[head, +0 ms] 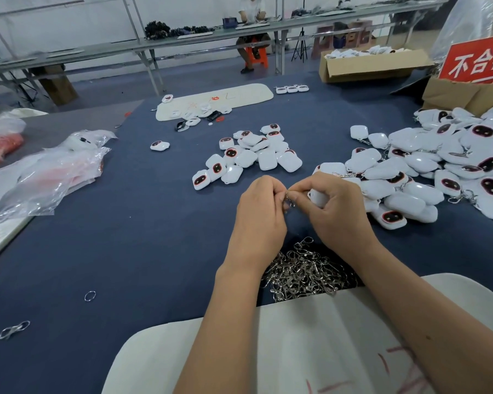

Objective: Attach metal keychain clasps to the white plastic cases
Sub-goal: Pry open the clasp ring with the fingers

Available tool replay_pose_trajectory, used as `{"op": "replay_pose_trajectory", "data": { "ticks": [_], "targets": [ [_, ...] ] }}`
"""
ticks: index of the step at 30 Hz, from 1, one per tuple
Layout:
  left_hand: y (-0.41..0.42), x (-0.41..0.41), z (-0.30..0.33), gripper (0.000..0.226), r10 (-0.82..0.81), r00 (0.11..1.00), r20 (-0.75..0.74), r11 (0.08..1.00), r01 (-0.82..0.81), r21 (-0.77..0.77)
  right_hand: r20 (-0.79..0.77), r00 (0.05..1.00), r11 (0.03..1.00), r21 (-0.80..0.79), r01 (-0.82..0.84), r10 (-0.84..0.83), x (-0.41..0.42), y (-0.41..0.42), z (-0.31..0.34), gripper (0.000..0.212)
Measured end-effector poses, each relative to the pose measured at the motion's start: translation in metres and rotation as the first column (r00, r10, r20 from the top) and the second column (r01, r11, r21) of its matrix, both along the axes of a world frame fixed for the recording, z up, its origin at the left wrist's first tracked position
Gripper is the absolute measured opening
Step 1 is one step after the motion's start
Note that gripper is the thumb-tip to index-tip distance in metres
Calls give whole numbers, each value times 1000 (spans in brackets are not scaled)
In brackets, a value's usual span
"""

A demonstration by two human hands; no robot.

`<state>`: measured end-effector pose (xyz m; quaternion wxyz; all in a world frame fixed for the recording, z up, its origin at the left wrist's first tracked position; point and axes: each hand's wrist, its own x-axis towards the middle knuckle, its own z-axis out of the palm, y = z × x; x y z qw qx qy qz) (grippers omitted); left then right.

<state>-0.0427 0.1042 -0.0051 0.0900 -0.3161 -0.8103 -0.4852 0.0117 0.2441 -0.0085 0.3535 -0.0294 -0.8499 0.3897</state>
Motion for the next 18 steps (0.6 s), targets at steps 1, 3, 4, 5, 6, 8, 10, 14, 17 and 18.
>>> {"op": "replay_pose_trajectory", "data": {
  "ticks": [1,3,4,5,6,8,10,14,17,18],
  "targets": [
    [0,0,0,21,4,1000,-7,1000,-4,2,16,1000,999,-47,20,-20,0,0,0,12],
    [0,-2,0,21,8,1000,-13,1000,-8,-1,52,997,988,-140,65,-59,-2,1,-1,23],
    [0,-2,0,21,1,1000,-6,1000,-1,-3,68,997,977,-205,52,-39,-4,2,-2,28],
    [1,-2,-1,22,-9,1000,5,1000,9,-5,79,997,956,-292,16,7,-5,4,-3,30],
    [1,-1,-2,23,-18,1000,12,1000,18,-10,85,995,923,-384,-22,59,-7,5,-5,27],
    [2,-2,-3,23,-31,1000,4,999,31,-31,85,993,882,-470,-37,87,-9,7,-8,19],
    [3,-2,-4,23,-41,999,3,998,41,-46,69,997,881,-474,-1,38,-8,9,-8,19],
    [5,-1,-4,23,-61,997,39,997,63,-55,15,998,866,-499,-42,57,-9,10,-7,2],
    [5,0,-4,24,-76,996,48,995,79,-56,44,998,910,-415,-12,33,-11,10,-8,12],
    [4,0,-4,24,-81,995,51,995,84,-53,58,998,920,-392,-1,25,-11,9,-7,16]
  ]
}}
